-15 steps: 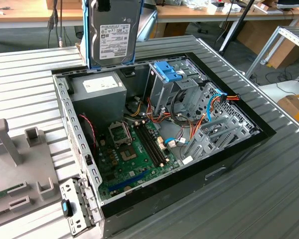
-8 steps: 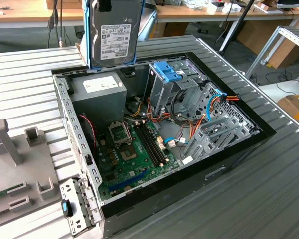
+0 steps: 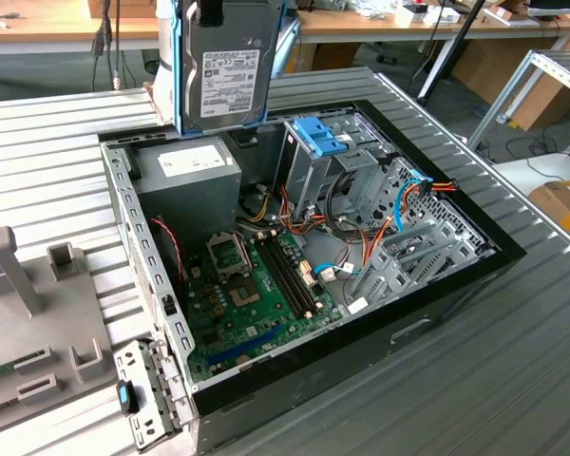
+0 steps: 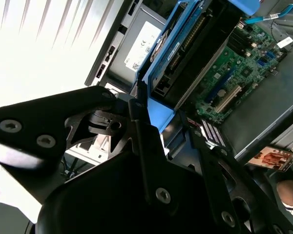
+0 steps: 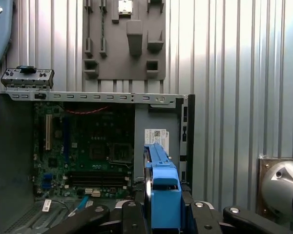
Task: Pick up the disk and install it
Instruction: 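Pick up the disk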
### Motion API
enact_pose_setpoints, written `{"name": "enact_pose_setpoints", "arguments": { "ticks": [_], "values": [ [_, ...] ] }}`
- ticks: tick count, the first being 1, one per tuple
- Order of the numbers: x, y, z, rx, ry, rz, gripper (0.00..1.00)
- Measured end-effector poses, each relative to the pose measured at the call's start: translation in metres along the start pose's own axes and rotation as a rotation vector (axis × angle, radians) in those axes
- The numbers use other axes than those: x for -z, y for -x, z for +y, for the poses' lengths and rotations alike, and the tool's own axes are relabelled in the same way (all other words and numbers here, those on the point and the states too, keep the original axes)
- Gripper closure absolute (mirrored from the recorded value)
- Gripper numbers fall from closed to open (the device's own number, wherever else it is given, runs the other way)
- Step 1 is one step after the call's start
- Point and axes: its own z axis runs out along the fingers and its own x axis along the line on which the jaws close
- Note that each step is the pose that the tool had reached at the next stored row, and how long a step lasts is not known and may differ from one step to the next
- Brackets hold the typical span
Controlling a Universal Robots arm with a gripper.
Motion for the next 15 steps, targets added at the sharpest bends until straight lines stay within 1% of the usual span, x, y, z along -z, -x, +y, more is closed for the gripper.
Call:
{"name": "enact_pose_setpoints", "arguments": {
  "ticks": [10,15],
  "values": [
    [0.0,-0.0035,-0.0036,0.0,-0.0001,0.0018,0.64],
    [-0.0001,-0.0049,-0.0078,0.0,0.0,0.0043,0.64]
  ]
}}
